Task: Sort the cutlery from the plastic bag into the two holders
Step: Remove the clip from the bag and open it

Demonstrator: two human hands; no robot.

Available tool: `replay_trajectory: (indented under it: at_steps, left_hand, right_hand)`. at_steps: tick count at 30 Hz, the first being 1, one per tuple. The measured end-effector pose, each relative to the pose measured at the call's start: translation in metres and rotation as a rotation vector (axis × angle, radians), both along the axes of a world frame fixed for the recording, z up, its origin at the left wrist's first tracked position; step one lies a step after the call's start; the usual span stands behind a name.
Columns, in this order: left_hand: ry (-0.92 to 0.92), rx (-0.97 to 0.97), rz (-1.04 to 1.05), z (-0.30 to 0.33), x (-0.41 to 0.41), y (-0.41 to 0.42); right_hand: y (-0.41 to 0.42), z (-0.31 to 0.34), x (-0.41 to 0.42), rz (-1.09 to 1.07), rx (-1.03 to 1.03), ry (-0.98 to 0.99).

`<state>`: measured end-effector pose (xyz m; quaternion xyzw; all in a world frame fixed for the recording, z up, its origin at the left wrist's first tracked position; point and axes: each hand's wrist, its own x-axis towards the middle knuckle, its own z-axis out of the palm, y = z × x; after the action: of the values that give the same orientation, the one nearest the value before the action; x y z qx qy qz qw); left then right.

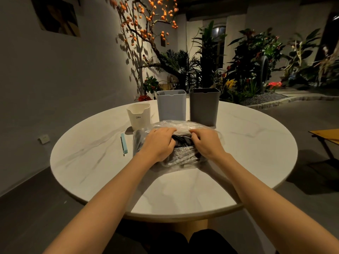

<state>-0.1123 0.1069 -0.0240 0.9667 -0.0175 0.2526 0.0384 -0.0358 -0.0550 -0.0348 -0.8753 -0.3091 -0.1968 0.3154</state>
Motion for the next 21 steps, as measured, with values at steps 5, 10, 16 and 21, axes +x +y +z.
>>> replay_trajectory:
  at_steps: [5, 10, 16, 21]
  left_hand:
    - [0.065, -0.082, 0.038, 0.004, 0.013, 0.003]
    - [0.11, -0.186, -0.04, -0.004, 0.027, 0.008]
    - [0.118, -0.785, -0.297, 0.005, 0.041, 0.01]
    - [0.004, -0.856, -0.347, 0.008, 0.052, 0.011]
  right_hand:
    - [0.01, 0.005, 0.007, -0.135, -0.121, 0.126]
    - [0.002, 0.003, 0.017, -0.206, -0.14, 0.134]
    - [0.009, 0.013, 0.016, -0.1, -0.165, -0.074]
    - [0.023, 0.024, 0.013, -0.227, -0.411, 0.083]
